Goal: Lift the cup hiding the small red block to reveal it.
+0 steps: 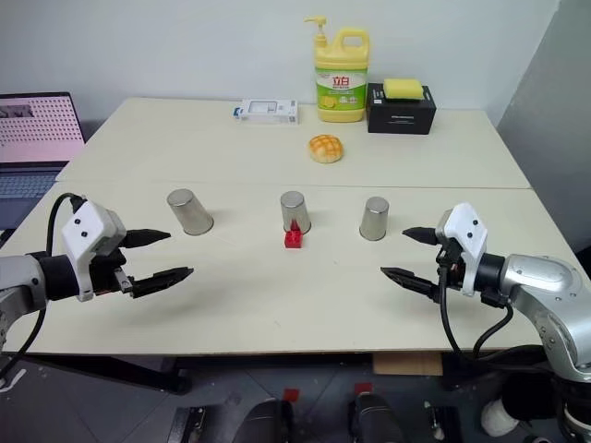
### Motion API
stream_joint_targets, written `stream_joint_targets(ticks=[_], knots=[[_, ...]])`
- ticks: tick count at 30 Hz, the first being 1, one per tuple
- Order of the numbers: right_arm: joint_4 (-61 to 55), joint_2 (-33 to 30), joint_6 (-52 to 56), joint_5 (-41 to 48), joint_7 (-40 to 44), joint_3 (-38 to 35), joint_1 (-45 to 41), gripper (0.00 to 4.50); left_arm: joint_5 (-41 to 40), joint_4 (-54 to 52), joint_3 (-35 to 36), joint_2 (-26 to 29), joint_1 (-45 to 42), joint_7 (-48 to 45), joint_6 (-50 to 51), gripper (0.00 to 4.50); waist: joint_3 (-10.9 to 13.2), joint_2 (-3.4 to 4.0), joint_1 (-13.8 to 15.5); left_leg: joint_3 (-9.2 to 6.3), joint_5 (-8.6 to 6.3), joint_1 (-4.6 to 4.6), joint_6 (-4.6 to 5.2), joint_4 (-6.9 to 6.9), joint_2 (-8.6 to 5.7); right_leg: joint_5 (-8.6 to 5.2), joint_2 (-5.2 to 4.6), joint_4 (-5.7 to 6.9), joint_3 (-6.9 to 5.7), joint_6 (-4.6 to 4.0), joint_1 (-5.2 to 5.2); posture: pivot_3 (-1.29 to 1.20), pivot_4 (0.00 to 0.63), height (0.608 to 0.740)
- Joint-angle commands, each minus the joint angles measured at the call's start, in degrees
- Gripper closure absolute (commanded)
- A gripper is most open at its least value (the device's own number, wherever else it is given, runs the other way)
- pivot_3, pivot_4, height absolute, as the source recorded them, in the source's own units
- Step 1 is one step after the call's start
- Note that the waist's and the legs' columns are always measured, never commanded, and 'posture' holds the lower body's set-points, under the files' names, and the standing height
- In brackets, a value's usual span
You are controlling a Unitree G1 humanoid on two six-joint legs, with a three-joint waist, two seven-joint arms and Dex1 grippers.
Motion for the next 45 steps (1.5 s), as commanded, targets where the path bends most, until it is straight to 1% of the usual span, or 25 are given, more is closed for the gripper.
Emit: stream_joint_targets(ticks=[1, 31, 45], knots=[[-1.5, -0.6, -0.3, 1.4, 0.2, -2.0, -0.2, 0.04, 0.1, -0.3, 0.5, 0.7, -1.2, -0.3, -0.5, 0.00, 0.0, 0.00, 0.0, 0.00, 0.00, 0.00, 0.00, 0.00, 0.00, 0.00, 0.00, 0.00, 0.00, 0.00, 0.00, 0.00, 0.150, 0.740], [-0.7, -1.1, -2.1, 0.5, 1.8, -1.0, 0.0, 0.04, -0.1, -1.0, 0.0, -0.5, -1.0, 0.9, -0.3, 0.00, 0.0, 0.00, 0.0, -0.01, 0.00, 0.00, 0.00, 0.02, 0.00, 0.00, 0.00, 0.01, -0.01, 0.00, 0.00, 0.00, 0.150, 0.740], [-1.1, -1.2, -1.3, 0.8, 1.8, -0.6, -0.8, 0.04, -0.2, -1.1, -0.3, -0.7, -1.2, 0.9, -0.2, 0.00, 0.0, 0.00, 0.0, 0.00, 0.00, 0.00, 0.00, 0.02, 0.00, 0.00, 0.00, 0.01, -0.01, 0.01, 0.01, 0.00, 0.150, 0.740]])
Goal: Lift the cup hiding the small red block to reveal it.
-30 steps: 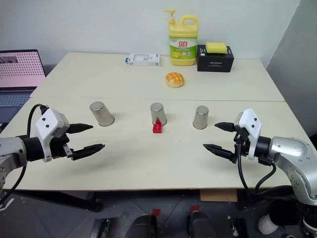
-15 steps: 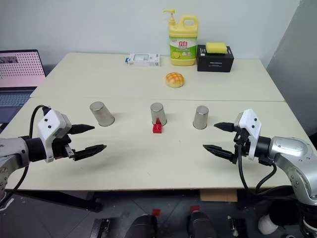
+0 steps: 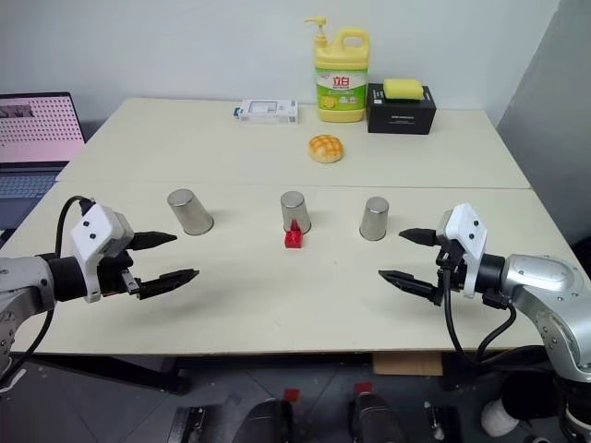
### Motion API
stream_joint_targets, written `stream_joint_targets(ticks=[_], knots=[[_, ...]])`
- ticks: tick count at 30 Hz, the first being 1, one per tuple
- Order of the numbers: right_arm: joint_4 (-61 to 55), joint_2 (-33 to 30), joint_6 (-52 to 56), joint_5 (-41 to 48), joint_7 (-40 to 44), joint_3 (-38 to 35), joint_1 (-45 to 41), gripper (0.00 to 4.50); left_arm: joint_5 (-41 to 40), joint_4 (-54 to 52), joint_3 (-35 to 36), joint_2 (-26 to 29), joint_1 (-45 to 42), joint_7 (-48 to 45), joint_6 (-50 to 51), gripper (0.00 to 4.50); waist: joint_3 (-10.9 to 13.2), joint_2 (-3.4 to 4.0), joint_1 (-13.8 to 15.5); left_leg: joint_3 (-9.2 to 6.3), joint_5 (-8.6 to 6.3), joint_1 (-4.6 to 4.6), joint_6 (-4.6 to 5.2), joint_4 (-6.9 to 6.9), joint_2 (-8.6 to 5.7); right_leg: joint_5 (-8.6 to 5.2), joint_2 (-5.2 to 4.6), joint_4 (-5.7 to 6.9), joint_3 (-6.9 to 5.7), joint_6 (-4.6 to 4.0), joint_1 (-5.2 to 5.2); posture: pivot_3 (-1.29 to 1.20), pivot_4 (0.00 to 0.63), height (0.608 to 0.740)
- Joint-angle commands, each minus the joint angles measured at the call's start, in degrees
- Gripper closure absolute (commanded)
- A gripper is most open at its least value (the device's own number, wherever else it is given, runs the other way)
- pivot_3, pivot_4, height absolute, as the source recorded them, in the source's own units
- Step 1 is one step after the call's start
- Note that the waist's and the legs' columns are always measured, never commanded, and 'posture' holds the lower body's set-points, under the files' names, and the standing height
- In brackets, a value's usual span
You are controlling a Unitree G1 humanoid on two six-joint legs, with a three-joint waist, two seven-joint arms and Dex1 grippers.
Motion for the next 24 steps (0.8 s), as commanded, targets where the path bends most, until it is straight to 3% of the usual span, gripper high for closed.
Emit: stream_joint_targets(ticks=[1, 24], knots=[[-1.1, -0.9, -0.4, 0.4, 0.3, -0.7, -0.9, 0.04, -0.2, -1.1, 0.9, -0.1, -0.7, 0.5, -0.2, 0.00, 0.0, 0.00, 0.0, 0.00, 0.00, 0.00, 0.00, 0.00, 0.00, 0.00, 0.00, 0.00, 0.00, 0.00, 0.00, 0.00, 0.150, 0.740], [-2.0, -0.6, -0.2, 0.5, -0.1, -0.6, -0.1, 0.04, 0.0, -1.0, 0.4, 0.3, -1.1, 0.5, -0.1, 0.00, 0.0, 0.00, 0.0, 0.00, 0.00, 0.00, 0.00, 0.01, 0.00, 0.00, 0.00, 0.01, -0.01, 0.00, 0.00, 0.00, 0.150, 0.740]])
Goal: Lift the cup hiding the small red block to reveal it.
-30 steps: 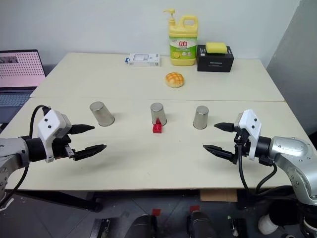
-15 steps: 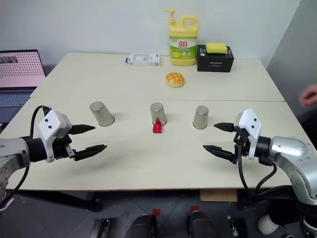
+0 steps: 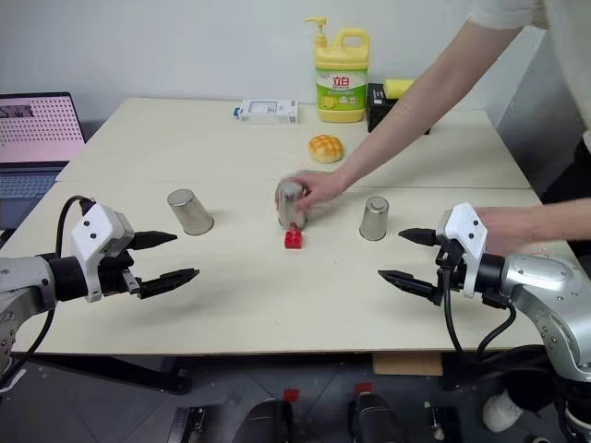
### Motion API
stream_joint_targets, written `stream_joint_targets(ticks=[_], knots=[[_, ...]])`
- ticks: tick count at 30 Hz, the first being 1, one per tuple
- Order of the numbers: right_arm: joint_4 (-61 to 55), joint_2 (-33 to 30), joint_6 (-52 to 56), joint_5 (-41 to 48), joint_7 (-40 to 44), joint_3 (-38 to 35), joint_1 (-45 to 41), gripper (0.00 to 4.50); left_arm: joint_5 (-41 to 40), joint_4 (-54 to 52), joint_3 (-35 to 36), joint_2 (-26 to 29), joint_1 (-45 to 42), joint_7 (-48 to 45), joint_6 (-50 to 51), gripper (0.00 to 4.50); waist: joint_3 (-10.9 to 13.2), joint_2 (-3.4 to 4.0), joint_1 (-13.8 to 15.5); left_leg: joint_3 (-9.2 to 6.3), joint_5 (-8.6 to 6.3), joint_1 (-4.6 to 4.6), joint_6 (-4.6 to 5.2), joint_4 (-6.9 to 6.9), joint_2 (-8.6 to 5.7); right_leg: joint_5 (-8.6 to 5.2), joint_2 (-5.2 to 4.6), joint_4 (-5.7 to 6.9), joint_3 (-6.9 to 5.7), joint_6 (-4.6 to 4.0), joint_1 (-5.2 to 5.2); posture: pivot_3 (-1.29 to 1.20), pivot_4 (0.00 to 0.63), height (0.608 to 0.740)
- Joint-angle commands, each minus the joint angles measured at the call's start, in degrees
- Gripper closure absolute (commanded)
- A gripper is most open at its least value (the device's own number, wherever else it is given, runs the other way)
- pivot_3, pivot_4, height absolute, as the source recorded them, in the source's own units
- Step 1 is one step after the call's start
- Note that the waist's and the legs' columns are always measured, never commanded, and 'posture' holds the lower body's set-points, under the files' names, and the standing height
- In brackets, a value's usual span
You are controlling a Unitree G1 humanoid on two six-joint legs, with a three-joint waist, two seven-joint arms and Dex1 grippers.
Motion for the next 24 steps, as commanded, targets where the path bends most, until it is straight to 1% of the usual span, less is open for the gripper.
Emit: stream_joint_targets(ticks=[1, 16, 24], knots=[[-1.9, -0.6, -0.4, 0.5, 0.0, -0.7, 0.0, 0.04, 0.0, -1.0, 0.5, 0.5, -1.1, 0.2, -0.1, 0.00, 0.0, 0.00, 0.0, -0.01, 0.00, 0.00, 0.00, 0.00, 0.00, 0.00, 0.00, 0.00, 0.00, 0.00, 0.00, 0.00, 0.150, 0.740], [-1.6, -0.3, -0.7, 0.0, -0.3, -0.1, -0.1, 0.04, 0.1, -1.2, -0.2, 0.4, -1.5, 0.2, 0.0, 0.00, 0.0, 0.00, 0.0, -0.01, 0.00, 0.00, 0.00, 0.01, 0.00, 0.00, 0.00, 0.01, 0.00, 0.00, 0.01, 0.00, 0.150, 0.740], [-1.3, 2.5, 2.5, 3.0, -3.4, -0.4, -1.9, 0.04, -1.7, -2.9, -1.1, 0.0, -3.9, 0.3, 1.5, 0.00, 0.0, 0.00, 0.0, 0.00, 0.00, 0.00, 0.00, 0.02, -0.01, 0.01, 0.01, 0.01, 0.00, 0.01, 0.01, 0.00, 0.150, 0.740]])
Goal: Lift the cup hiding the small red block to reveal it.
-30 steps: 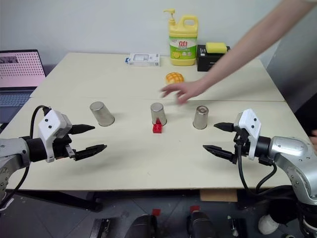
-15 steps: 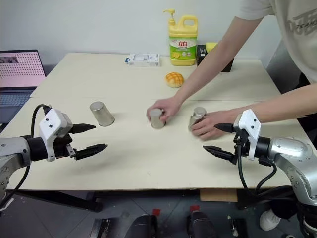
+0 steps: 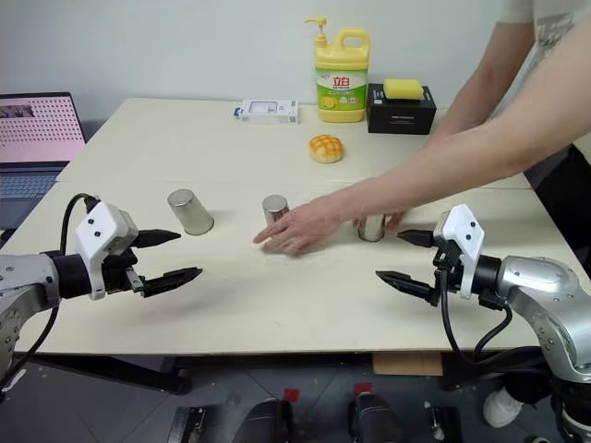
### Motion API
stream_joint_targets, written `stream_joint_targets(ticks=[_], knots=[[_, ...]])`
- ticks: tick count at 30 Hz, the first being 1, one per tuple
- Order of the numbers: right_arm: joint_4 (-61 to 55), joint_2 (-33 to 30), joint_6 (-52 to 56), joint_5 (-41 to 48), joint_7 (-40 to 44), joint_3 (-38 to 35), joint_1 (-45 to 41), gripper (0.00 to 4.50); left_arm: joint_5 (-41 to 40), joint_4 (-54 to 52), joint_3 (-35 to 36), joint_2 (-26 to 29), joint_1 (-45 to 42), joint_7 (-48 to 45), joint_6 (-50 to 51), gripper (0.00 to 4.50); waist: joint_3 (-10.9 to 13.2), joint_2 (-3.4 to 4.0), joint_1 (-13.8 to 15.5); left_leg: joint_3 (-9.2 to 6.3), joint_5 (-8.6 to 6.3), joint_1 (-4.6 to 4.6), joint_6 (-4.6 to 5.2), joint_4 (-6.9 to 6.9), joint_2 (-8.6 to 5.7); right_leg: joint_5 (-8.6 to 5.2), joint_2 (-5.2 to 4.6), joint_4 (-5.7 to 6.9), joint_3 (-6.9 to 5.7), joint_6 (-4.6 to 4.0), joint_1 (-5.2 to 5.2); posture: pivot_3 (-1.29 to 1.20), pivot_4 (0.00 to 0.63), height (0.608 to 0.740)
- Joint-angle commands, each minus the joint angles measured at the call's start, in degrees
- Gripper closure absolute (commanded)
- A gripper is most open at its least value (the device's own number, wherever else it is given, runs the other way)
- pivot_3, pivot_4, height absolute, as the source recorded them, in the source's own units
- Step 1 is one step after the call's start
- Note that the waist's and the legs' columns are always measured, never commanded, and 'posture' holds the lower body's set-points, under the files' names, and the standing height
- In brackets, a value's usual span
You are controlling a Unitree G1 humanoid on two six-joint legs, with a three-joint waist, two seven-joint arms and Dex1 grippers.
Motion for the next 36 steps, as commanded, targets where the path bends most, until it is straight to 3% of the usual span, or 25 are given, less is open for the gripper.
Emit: stream_joint_targets(ticks=[1, 7, 14, 30, 33, 36], knots=[[-1.1, 1.6, 2.0, 2.6, -2.4, -1.0, -2.3, 0.04, -1.9, -2.8, 0.3, -0.1, -2.4, 0.3, 1.3, 0.00, 0.0, 0.00, 0.0, 0.00, 0.00, 0.00, 0.00, 0.01, 0.00, 0.00, 0.01, 0.00, 0.00, 0.00, 0.00, 0.00, 0.150, 0.740], [4.7, 7.5, 0.0, -6.8, -13.1, 3.8, -10.8, 0.04, -4.2, -4.9, -1.7, 0.0, -4.8, -1.5, 3.3, 0.00, 0.0, 0.00, -0.2, 0.01, 0.00, 0.01, 0.00, 0.08, -0.02, 0.04, 0.07, 0.02, 0.03, 0.05, 0.00, 0.00, 0.150, 0.740], [19.4, 15.2, 5.7, -12.8, -20.9, 9.2, -24.3, 0.04, -5.2, -5.9, -4.6, -1.1, -8.1, -1.6, 4.3, 0.00, 0.0, 0.00, -0.1, 0.04, 0.00, -0.02, 0.00, 0.10, -0.08, 0.06, 0.12, 0.03, 0.04, 0.05, -0.02, 0.00, 0.150, 0.740], [49.3, 25.5, -2.8, -23.5, -23.6, 12.7, -33.6, 0.04, -4.0, -6.3, -6.1, -1.6, -7.6, -0.8, 3.4, 0.00, 0.0, 0.00, -0.1, 0.04, 0.00, -0.14, 0.00, 0.09, -0.07, 0.06, 0.13, 0.03, 0.02, 0.04, -0.10, 0.00, 0.150, 0.740], [50.5, 26.5, -3.4, -23.8, -23.9, 11.7, -34.1, 0.48, -4.0, -6.4, -5.7, -1.6, -7.2, -0.7, 3.3, 0.00, 0.0, 0.00, -0.1, 0.04, 0.00, -0.15, 0.00, 0.07, -0.05, 0.06, 0.13, 0.02, 0.01, 0.04, -0.10, 0.00, 0.150, 0.740], [51.0, 27.0, -3.8, -23.9, -24.0, 11.2, -34.4, 1.20, -4.1, -6.5, -5.6, -1.6, -6.8, -0.4, 3.1, 0.00, 0.0, 0.00, -0.2, 0.03, 0.00, -0.14, 0.00, 0.06, -0.05, 0.06, 0.13, 0.02, 0.02, 0.04, -0.10, 0.00, 0.150, 0.740]])
